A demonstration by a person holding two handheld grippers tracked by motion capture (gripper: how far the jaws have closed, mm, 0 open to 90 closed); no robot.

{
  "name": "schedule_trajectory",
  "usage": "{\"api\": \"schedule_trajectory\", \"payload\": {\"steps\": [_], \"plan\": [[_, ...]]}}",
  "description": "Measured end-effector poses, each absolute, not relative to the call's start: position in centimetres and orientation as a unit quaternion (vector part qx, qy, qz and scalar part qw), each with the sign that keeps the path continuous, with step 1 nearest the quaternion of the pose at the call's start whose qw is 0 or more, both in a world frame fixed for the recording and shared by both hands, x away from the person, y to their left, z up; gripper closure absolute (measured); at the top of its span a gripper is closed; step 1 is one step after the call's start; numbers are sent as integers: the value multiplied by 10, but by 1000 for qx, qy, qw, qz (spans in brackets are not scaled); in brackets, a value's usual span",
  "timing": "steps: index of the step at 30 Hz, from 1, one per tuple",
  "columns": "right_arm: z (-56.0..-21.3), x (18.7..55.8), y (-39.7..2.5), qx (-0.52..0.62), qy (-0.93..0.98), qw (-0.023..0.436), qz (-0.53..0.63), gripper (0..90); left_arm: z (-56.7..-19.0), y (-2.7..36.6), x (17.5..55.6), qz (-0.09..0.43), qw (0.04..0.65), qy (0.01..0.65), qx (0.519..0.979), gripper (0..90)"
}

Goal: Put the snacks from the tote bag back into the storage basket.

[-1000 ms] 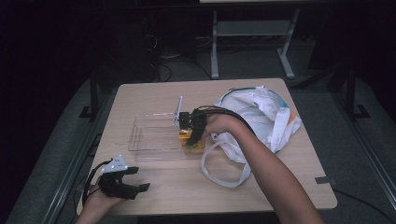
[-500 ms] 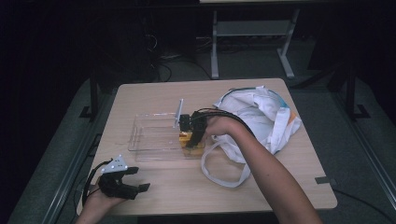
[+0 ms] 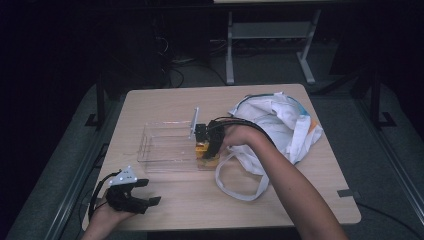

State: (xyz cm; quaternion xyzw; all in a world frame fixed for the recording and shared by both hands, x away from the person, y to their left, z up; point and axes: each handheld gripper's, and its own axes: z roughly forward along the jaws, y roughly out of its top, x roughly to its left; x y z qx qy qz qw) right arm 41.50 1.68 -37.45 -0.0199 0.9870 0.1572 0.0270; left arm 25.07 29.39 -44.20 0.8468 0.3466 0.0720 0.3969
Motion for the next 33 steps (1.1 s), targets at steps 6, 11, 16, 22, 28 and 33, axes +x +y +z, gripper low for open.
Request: {"api": "schedule_trajectory", "payload": {"steps": [6, 11, 16, 22, 28, 33], "plan": [[-371, 419, 13, 9, 986, 28, 165, 352, -442, 293, 250, 70, 397, 347, 847, 163], [-361, 418, 5, 40, 981, 4, 190, 284, -442, 294, 251, 73, 397, 344, 848, 163], [-356, 420, 1, 30, 976, 18, 214, 270, -442, 294, 251, 74, 397, 346, 847, 163], [-346, 418, -5, 38, 974, 25, 222, 278, -441, 295, 250, 74, 398, 349, 846, 163], [-336, 415, -15, 50, 971, 32, 232, 278, -441, 295, 252, 76, 396, 347, 847, 163], [-330, 412, -28, 76, 966, 48, 243, 274, -442, 293, 252, 73, 400, 354, 843, 163]]}}
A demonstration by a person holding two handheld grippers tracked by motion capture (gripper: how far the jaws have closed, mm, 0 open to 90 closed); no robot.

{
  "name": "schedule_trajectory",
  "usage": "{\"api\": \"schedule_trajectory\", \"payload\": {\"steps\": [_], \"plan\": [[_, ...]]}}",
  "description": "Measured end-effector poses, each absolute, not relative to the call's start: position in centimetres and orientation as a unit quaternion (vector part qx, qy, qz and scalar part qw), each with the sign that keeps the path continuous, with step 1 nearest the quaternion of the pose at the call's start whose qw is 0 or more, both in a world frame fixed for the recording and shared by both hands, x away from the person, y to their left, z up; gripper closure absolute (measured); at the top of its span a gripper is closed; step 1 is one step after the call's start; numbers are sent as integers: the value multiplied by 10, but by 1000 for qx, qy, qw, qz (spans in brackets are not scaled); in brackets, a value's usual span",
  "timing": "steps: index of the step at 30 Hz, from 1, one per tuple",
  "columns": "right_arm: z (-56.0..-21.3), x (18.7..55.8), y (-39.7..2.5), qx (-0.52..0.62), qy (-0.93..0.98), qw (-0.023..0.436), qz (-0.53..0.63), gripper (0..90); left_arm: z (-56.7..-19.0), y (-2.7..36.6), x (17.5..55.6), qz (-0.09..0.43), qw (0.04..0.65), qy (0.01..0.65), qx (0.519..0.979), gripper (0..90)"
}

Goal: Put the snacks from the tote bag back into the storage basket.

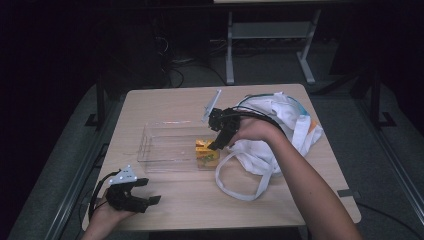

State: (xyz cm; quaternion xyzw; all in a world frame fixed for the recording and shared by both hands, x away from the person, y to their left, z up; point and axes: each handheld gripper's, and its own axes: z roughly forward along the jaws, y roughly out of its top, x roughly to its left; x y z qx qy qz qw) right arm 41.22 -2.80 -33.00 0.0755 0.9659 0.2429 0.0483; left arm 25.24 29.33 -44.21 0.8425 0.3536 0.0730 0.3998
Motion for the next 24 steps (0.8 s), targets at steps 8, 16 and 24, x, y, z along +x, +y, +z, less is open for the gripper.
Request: {"api": "schedule_trajectory", "payload": {"steps": [8, 16, 24], "plan": [[-326, 407, -56, 140, 952, 73, 264, 268, -443, 292, 254, 71, 401, 350, 843, 163], [-326, 399, -85, 201, 930, 95, 293, 274, -442, 294, 254, 76, 401, 347, 844, 163], [-329, 391, -114, 238, 919, 106, 297, 277, -442, 295, 252, 74, 401, 355, 841, 163]]}}
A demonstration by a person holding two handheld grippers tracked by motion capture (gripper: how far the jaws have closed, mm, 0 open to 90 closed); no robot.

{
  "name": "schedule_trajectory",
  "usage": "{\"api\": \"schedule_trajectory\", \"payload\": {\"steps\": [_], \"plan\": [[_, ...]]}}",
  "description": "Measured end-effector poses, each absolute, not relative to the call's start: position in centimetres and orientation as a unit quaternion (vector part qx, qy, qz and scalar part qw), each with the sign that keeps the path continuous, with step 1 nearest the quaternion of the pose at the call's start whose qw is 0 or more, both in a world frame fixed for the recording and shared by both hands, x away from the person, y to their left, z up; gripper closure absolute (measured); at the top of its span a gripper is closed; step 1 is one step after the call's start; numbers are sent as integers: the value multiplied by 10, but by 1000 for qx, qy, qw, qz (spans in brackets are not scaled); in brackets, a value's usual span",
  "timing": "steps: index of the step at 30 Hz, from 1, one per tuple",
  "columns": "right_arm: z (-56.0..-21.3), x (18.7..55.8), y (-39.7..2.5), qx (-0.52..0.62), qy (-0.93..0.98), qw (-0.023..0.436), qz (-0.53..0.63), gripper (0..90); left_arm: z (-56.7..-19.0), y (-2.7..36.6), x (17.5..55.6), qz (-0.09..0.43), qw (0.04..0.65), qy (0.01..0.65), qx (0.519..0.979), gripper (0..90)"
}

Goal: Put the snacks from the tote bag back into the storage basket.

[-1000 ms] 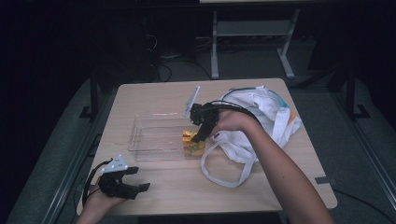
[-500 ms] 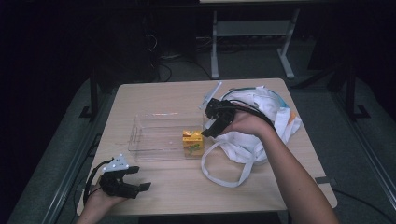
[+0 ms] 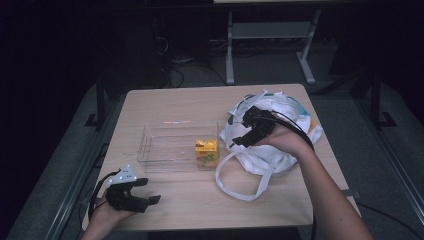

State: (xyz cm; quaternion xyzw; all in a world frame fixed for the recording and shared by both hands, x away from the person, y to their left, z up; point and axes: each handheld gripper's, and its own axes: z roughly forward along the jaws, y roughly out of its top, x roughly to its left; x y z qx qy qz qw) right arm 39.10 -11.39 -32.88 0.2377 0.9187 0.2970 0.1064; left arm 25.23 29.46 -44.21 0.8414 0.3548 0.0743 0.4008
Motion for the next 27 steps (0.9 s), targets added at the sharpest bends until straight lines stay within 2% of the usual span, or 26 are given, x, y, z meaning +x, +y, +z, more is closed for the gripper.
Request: {"api": "schedule_trajectory", "payload": {"steps": [17, 27], "plan": [[-355, 373, -163, 307, 891, 114, 313, 266, -442, 297, 252, 76, 399, 357, 841, 163], [-372, 351, -195, 330, 871, 138, 336, 265, -441, 297, 251, 79, 399, 356, 841, 163]]}}
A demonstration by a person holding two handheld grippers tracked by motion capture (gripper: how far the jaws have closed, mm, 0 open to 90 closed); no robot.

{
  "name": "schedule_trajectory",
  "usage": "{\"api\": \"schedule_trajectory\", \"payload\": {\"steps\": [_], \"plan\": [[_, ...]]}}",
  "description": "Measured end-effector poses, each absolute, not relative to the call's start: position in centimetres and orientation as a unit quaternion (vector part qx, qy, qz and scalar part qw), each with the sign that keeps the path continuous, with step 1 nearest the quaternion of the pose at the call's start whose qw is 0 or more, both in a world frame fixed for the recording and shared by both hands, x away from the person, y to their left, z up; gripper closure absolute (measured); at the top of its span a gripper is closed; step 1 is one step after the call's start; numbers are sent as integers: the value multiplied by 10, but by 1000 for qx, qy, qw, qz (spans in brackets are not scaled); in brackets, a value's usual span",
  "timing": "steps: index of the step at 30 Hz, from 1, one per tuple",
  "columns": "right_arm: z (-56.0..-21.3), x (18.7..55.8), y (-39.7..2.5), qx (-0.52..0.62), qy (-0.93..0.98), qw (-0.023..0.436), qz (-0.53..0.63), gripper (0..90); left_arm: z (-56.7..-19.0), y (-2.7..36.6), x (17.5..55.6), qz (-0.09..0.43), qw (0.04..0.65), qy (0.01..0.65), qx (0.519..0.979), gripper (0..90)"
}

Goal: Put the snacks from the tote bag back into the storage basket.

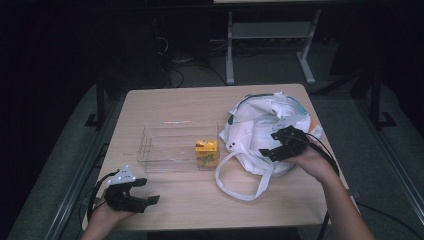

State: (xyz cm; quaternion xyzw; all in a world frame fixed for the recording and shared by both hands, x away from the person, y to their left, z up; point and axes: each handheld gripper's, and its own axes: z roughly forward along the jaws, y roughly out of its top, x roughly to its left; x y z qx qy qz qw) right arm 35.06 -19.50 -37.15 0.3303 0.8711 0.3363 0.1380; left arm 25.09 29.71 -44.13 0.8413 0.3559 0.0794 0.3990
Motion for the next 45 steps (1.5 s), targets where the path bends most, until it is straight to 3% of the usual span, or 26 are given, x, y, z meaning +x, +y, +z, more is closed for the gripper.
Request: {"api": "schedule_trajectory", "payload": {"steps": [19, 32, 45], "plan": [[-410, 306, -242, 383, 839, 172, 345, 268, -442, 297, 250, 81, 398, 356, 841, 163], [-433, 276, -271, 422, 827, 162, 335, 264, -442, 298, 249, 83, 398, 357, 841, 163], [-439, 274, -275, 426, 828, 157, 330, 256, -441, 298, 250, 86, 392, 353, 845, 163]]}}
